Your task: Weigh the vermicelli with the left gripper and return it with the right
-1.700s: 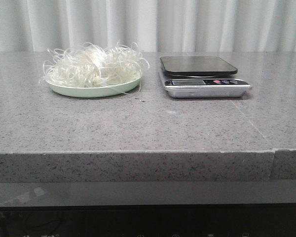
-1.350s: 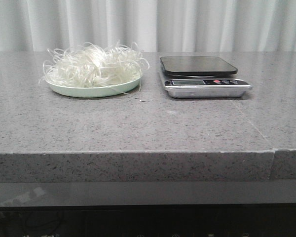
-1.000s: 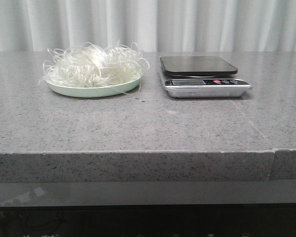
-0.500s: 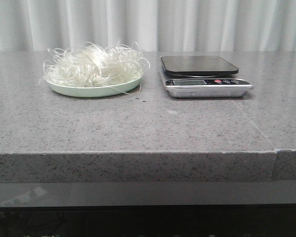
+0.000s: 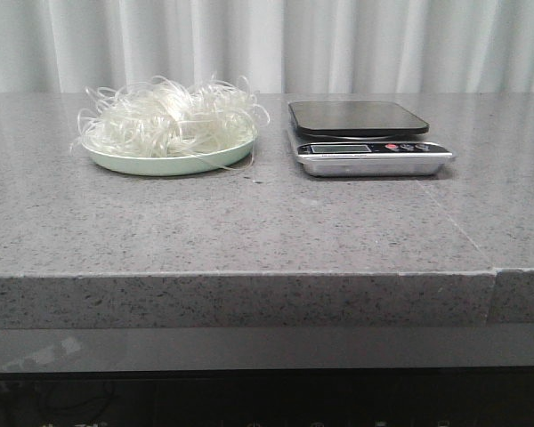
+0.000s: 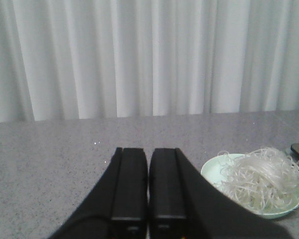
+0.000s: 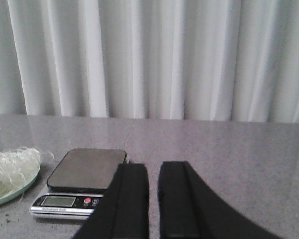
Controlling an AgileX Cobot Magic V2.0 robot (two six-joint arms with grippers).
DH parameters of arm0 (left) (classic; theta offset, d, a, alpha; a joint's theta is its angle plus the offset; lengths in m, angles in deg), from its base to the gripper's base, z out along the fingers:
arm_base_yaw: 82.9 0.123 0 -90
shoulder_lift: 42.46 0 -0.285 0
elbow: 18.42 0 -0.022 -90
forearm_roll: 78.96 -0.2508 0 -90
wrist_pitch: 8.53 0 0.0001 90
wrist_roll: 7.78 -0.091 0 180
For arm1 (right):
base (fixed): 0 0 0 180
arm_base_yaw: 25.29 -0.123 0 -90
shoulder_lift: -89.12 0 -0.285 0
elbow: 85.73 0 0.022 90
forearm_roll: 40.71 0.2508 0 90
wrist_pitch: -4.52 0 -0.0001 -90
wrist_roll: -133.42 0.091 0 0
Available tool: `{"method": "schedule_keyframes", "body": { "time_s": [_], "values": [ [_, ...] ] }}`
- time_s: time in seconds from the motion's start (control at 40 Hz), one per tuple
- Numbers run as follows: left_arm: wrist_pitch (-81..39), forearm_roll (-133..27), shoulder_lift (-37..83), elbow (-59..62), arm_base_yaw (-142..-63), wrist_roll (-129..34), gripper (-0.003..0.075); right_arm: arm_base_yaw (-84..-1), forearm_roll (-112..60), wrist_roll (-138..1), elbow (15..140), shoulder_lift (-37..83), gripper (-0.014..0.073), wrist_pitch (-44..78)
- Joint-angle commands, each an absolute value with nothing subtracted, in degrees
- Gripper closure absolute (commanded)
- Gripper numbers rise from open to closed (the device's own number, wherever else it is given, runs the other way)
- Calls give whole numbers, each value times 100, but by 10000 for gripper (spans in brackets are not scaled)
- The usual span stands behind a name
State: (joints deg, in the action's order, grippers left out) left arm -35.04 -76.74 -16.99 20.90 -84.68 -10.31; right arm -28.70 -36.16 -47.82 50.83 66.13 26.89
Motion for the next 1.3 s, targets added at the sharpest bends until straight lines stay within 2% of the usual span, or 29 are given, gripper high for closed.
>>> {"method": "schedule_keyframes", "body": {
  "time_s": [0.0, 0.38, 0.85, 0.97, 1.05, 1.15, 1.27],
  "values": [
    [-3390, -7641, -1368, 1888, -8476, -970, 564, -2826, -3655, -4789, 5310, 6188, 360, 2584],
    [-4286, -7641, -684, 1888, -8476, -970, 564, -2826, -3655, -4789, 5310, 5172, 360, 3190],
    [-4406, -7641, -615, 1888, -8476, -970, 563, -2826, -3655, -4789, 5310, 5089, 359, 3193],
    [-4416, -7618, -615, 1888, -8476, -970, 554, -2826, -3655, -4789, 5310, 5089, 330, 3213],
    [-4416, -7618, -615, 1888, -8476, -970, 510, -2826, -3655, -4789, 5310, 5089, 248, 3214],
    [-4416, -7607, -615, 1888, -8476, -970, 386, -2826, -3655, -4789, 5310, 5089, 137, 3214],
    [-4394, -7582, -604, 1888, -8476, -970, 255, -2826, -3655, -4789, 5310, 5089, 95, 3219]
  ]
}}
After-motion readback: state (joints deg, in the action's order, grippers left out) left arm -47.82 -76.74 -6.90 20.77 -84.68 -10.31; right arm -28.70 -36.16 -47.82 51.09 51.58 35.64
